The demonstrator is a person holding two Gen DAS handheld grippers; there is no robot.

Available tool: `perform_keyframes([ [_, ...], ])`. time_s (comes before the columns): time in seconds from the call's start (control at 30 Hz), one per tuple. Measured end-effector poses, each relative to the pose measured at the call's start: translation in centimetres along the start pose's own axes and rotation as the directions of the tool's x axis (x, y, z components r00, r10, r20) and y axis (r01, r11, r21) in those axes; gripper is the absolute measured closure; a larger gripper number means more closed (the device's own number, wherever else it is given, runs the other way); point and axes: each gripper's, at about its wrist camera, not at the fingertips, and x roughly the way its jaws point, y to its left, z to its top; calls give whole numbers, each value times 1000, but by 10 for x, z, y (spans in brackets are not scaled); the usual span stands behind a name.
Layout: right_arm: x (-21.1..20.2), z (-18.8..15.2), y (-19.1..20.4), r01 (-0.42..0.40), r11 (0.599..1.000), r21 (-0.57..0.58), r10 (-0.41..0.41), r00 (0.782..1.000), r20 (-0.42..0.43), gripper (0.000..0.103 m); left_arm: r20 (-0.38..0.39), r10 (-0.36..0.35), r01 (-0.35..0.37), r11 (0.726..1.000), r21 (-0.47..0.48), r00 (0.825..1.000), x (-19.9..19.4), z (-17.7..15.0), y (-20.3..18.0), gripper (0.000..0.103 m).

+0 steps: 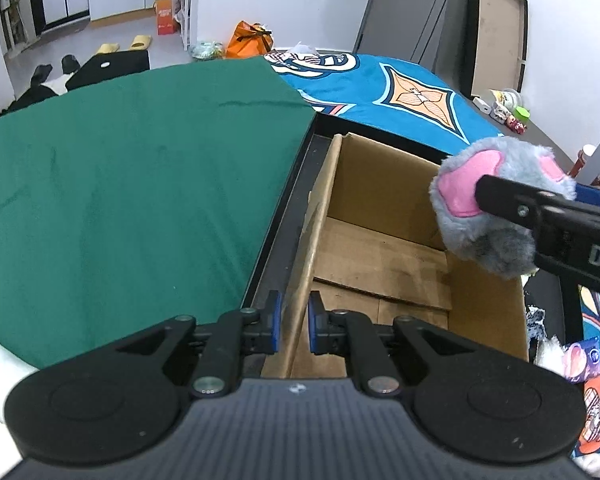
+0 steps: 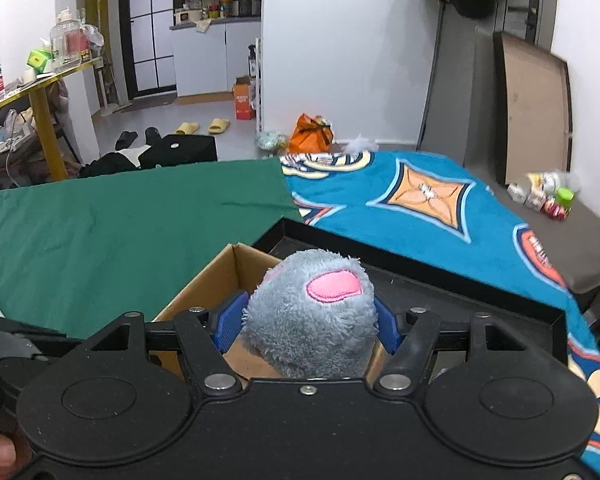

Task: Organize soft objects
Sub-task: 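Lift the grey plush mouse with the right tool into the cardboard box, then open the right tool and move it back over the tray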

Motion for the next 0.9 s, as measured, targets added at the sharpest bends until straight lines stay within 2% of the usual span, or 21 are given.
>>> perform_keyframes([
  [0.2, 17, -4, 0, 6, 1000, 12, -5, 999, -51, 32, -19, -14, 14, 1000, -15, 1000, 6, 2, 3, 92],
  [0.33, 20, -6, -6, 46, 999, 6, -46, 997, -62, 20, -23, -23, 23, 1000, -15, 999, 9, 3, 4, 91],
  [0.7, -2, -19, -29, 50, 997, 55, -46, 996, -72, 19, -45, 19, -19, 1000, 10, 999, 10, 2, -4, 89],
  [0.77, -8, -21, -34, 52, 997, 64, -48, 996, -69, 19, -43, 26, -26, 1000, 16, 999, 8, 3, -7, 84],
  [0.9, -21, -28, -47, 65, 993, 98, -59, 996, -62, 15, -37, 51, -49, 998, 36, 998, 3, 2, -14, 64],
])
